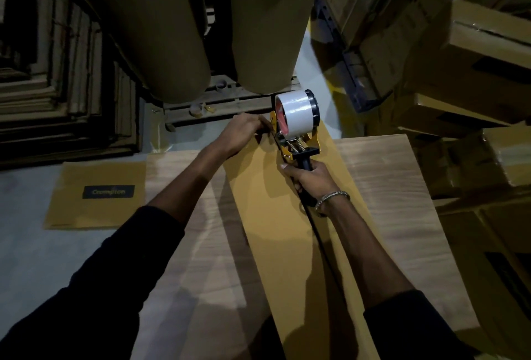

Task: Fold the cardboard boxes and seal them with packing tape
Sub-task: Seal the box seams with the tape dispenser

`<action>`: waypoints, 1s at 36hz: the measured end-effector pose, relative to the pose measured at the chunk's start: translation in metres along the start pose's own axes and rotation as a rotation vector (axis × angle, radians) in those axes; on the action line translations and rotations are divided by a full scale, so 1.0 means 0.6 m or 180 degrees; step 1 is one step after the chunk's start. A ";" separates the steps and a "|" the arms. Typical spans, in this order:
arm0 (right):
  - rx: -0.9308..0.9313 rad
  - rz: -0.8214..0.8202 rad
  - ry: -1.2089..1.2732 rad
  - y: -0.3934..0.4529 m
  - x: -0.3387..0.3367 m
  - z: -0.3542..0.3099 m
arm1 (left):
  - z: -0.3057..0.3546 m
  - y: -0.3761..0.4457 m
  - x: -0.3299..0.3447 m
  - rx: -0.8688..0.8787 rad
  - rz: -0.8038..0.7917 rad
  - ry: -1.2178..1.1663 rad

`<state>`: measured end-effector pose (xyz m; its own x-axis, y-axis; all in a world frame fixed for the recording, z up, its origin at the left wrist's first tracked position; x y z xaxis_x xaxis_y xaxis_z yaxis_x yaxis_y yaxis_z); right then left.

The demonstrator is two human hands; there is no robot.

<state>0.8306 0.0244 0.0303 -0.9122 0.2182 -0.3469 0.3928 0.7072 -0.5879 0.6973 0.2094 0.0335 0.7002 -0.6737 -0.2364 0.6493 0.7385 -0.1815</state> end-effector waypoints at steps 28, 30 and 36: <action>0.0393 0.0024 0.0186 -0.056 0.012 -0.010 | -0.025 -0.026 -0.012 0.0081 0.0085 0.1051; 0.0417 0.0032 0.0130 -0.053 0.016 -0.006 | -0.028 -0.021 -0.015 -0.0038 0.0165 0.0815; 0.0520 0.0111 0.0137 -0.050 0.018 -0.002 | -0.029 -0.007 -0.009 -0.0212 0.0292 0.0658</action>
<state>0.8087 0.0067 0.0451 -0.9005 0.2718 -0.3395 0.4348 0.5808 -0.6882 0.6858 0.2106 0.0190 0.6753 -0.5889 -0.4441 0.5599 0.8012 -0.2111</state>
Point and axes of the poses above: each hand's wrist, its own y-axis towards the middle knuckle, its own x-axis out of the palm, z = x × y, the point moved 6 cm from there along y, towards the middle knuckle, and after that the axes turned 11 degrees about -y, right-handed, at the moved point
